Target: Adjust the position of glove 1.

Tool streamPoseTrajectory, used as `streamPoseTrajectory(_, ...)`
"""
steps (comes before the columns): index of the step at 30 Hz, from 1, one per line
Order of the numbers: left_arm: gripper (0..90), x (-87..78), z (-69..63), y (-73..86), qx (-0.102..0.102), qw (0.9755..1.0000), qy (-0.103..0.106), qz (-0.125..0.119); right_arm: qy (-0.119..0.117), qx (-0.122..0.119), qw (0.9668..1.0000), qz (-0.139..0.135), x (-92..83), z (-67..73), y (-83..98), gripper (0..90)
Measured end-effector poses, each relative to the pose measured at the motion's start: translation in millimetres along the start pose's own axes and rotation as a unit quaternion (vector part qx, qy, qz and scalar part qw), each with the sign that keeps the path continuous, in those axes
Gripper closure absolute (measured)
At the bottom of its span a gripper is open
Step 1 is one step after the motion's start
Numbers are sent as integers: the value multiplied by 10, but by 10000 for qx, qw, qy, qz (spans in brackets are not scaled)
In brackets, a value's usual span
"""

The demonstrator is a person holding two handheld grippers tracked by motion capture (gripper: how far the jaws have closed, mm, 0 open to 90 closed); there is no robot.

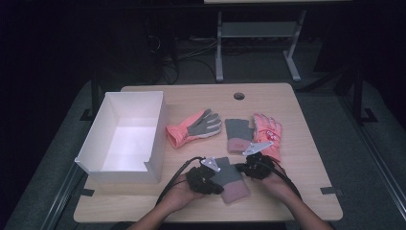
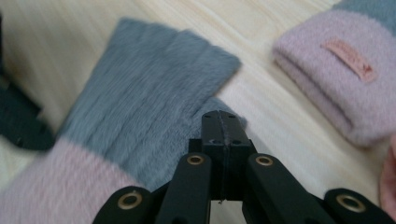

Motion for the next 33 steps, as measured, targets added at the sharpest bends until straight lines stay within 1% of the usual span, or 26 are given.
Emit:
streamPoseTrajectory(1, 897, 14, -11, -8, 26, 10000, 14, 1, 11, -48, 10000, 5, 14, -8, -11, 900)
streamPoseTrajectory(6, 897, 52, -49, -26, 70, 9999, 69, 28, 21, -46, 10000, -8, 101, 15, -88, 900)
streamPoseTrajectory(7, 897, 52, -49, -26, 70, 9999, 69, 28, 21, -46, 10000, -8, 101, 15, -88, 900)
streamPoseTrajectory(9, 896, 46, -51, -24, 66, 10000, 70, 22, 22, -141, 9999, -20, 120, 21, -107, 900)
streamPoseTrajectory(11, 896, 37, -48, -25, 60, 10000, 52, 4, 29, -152, 9999, -9, 113, 19, -106, 900)
streamPoseTrajectory(12, 896, 14, -35, -26, 66, 10000, 4, -23, 6, -78, 10000, -37, 103, 29, -113, 900)
streamPoseTrajectory(14, 879, -73, 8, -27, -5, 9999, -82, -145, 3, -86, 9999, -98, 49, 16, -135, 900)
streamPoseTrajectory(15, 858, -73, 8, -27, -5, 9999, -82, -145, 3, -86, 9999, -98, 49, 16, -135, 900)
streamPoseTrajectory(16, 837, -158, 59, -7, -39, 9996, -193, -217, -7, -44, 9999, -141, 14, 10, -145, 897)
streamPoseTrajectory(17, 822, -202, 88, 7, -50, 9993, -252, -253, 3, -32, 9999, -135, -1, 5, -146, 885)
streamPoseTrajectory(18, 786, -202, 88, 7, -50, 9993, -252, -253, 3, -32, 9999, -135, -1, 5, -146, 885)
streamPoseTrajectory(19, 786, -257, 123, 28, -68, 9990, -350, -285, 7, -8, 9999, -152, -16, 3, -152, 859)
streamPoseTrajectory(20, 757, -296, 151, 40, -82, 9986, -416, -322, 36, -29, 9999, -154, -40, -11, -157, 849)
streamPoseTrajectory(21, 691, -358, 188, 61, -116, 9979, -519, -368, 58, -3, 9998, -192, -68, -29, -174, 839)
streamPoseTrajectory(22, 654, -388, 216, 74, -104, 9975, -604, -364, 84, 9, 9997, -210, -82, -44, -187, 842)
streamPoseTrajectory(23, 594, -388, 216, 74, -104, 9975, -604, -364, 84, 9, 9997, -210, -82, -44, -187, 842)
streamPoseTrajectory(24, 594, -412, 236, 93, -107, 9968, -695, -368, 116, 61, 9997, -214, -91, -52, -202, 860)
streamPoseTrajectory(25, 549, -425, 245, 110, -127, 9962, -765, -390, 152, 107, 9995, -257, -95, -70, -227, 900)
streamPoseTrajectory(26, 462, -435, 252, 130, -126, 9958, -821, -377, 138, 178, 9994, -257, -91, -93, -264, 900)
streamPoseTrajectory(27, 462, -443, 255, 155, -130, 9954, -878, -366, 138, 178, 9994, -257, -91, -93, -264, 900)
streamPoseTrajectory(28, 389, -469, 252, 203, -32, 9953, -910, -329, 167, 283, 9990, -296, -67, -119, -326, 900)
streamPoseTrajectory(29, 354, -470, 240, 220, -84, 9946, -969, -360, 193, 328, 9988, -313, -52, -140, -361, 900)
streamPoseTrajectory(30, 321, -487, 246, 246, 14, 9944, -1015, -296, 211, 390, 9984, -342, -36, -159, -396, 900)
streamPoseTrajectory(31, 294, -484, 230, 250, -62, 9937, -1051, -386, 255, 413, 9983, -330, -18, -187, -424, 900)
streamPoseTrajectory(32, 277, -484, 230, 250, -62, 9937, -1051, -386, 292, 493, 9978, -327, 7, -204, -452, 900)
streamPoseTrajectory(33, 277, -495, 227, 275, -42, 9937, -1062, -356, 292, 493, 9978, -327, 7, -204, -452, 900)
Point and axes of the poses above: each handheld gripper's, and its own axes: x roughly forward along the jaws, y roughly out of its underside, z roughly to its left, the point moved 9 cm from there along x, roughly forward along the jaws, and after that the axes turned 6 degrees about -z, right-handed, at the moved point
